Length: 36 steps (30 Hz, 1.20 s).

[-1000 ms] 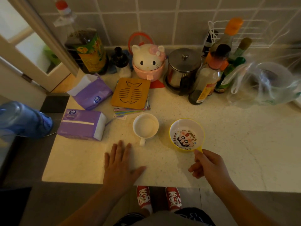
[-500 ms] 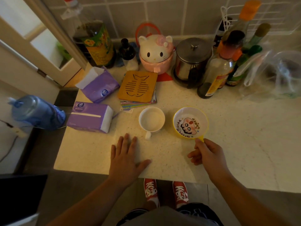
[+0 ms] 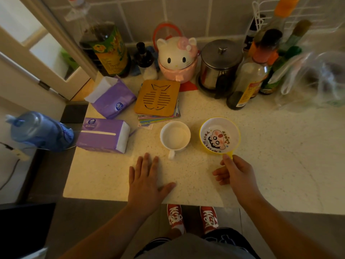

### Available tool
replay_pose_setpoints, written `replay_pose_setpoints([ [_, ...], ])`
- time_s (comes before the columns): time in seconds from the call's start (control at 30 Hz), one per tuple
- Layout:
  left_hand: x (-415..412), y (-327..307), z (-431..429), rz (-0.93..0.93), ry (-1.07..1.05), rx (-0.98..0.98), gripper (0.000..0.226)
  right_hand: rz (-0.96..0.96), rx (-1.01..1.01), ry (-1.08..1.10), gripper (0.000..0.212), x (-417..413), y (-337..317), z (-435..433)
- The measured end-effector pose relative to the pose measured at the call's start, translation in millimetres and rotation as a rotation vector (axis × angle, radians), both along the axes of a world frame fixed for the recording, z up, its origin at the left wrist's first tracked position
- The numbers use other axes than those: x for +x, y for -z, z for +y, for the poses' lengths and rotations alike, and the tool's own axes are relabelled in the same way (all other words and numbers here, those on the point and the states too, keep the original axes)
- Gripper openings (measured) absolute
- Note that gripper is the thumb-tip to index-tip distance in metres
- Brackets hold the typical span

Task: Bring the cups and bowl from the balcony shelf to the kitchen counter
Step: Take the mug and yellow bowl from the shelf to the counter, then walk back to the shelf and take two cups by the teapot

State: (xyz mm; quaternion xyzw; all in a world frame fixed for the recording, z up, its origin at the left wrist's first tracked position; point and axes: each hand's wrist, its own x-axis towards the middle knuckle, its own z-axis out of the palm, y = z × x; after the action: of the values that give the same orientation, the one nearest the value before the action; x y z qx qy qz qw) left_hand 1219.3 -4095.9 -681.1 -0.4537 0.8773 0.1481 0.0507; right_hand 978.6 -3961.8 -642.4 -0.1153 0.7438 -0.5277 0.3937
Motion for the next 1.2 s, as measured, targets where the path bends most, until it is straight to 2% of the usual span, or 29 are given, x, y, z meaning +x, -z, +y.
replay_pose_setpoints([
  [0.13,1,0,-2,-0.007,0.01,-0.006,0.098,0.049,-0.036,0.013,0.016,7,-6,3],
  [0.2,4,-2,-3,0.014,0.023,0.009,0.093,0.07,-0.032,0.032,0.015,15,-9,7],
  [0.33,11,-15,0,0.16,0.075,0.066,0.063,0.103,0.021,0.094,0.02,34,-12,31],
  [0.4,12,-23,7,0.251,0.206,0.098,0.042,0.133,0.062,0.136,0.018,45,-12,51],
  [0.47,10,-30,18,0.276,0.379,0.234,0.033,0.157,0.113,0.168,0.011,57,-11,75],
  [0.53,5,-29,33,0.216,0.523,0.405,0.035,0.132,0.165,0.187,0.008,70,-7,100],
  [0.63,-5,-7,58,0.001,0.645,0.558,0.03,0.037,0.267,0.206,0.014,89,1,141],
  [0.77,-20,32,86,-0.329,0.574,0.791,0.024,-0.075,0.413,0.295,0.018,111,20,211],
  [0.93,-47,56,120,-0.513,0.566,0.771,0.021,-0.217,0.545,0.458,0.017,145,47,321],
  [1.07,-82,58,171,-0.594,0.619,0.681,0.018,-0.354,0.626,0.612,0.014,180,68,410],
  [1.2,-118,53,243,-0.614,0.675,0.652,0.026,-0.469,0.639,0.724,0.015,210,78,492],
])
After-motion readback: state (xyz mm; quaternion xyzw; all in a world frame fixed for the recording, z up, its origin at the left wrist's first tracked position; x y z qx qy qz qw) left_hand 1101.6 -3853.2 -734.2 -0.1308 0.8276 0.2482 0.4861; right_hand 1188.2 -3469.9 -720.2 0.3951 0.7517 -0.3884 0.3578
